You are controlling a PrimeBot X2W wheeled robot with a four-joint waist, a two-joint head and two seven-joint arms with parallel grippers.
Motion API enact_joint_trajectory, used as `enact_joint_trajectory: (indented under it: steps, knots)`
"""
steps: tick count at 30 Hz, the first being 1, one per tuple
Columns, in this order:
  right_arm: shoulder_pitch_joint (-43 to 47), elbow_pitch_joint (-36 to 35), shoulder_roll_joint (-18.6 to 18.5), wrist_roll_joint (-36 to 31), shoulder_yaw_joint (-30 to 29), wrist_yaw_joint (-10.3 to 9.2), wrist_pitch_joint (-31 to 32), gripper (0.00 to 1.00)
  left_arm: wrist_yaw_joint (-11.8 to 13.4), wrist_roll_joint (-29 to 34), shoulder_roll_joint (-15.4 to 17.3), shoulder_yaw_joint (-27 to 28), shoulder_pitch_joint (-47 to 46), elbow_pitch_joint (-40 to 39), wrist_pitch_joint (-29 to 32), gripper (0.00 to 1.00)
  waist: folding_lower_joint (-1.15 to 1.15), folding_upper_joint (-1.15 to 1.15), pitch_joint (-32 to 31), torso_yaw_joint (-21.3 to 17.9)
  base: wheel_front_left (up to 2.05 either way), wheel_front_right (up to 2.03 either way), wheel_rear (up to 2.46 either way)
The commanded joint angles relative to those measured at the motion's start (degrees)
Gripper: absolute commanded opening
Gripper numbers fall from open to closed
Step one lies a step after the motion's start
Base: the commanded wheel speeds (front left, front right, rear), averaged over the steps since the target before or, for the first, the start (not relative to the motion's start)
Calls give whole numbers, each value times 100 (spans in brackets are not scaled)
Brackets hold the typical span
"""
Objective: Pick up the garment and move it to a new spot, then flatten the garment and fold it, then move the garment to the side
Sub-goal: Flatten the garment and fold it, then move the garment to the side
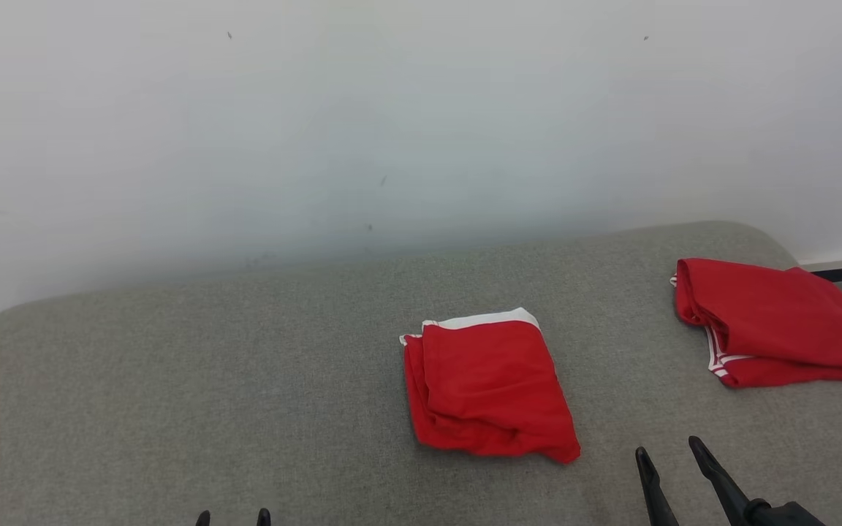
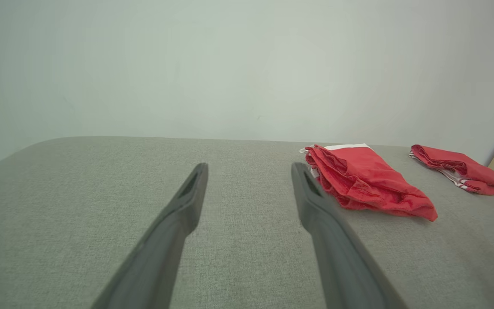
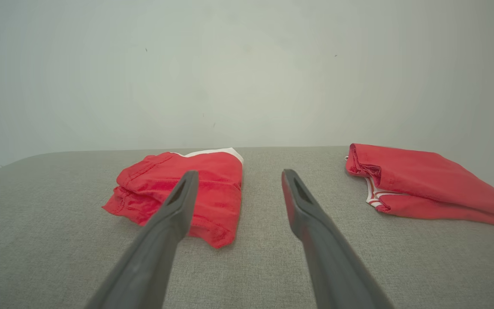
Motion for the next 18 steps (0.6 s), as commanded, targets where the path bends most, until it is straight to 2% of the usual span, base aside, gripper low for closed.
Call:
enact_joint_trajectory:
  steps: [1, 18]
  knots:
    - [88, -41, -25, -9, 9, -7, -19, 100, -19, 28, 0, 54, 100, -39, -16, 100, 1, 0, -15, 14, 0, 0, 0]
    - [100, -20, -59, 138, 59, -7, -19, 100, -25, 11, -2, 42, 105, 1, -16, 100, 1, 0, -39, 51, 0, 0, 0]
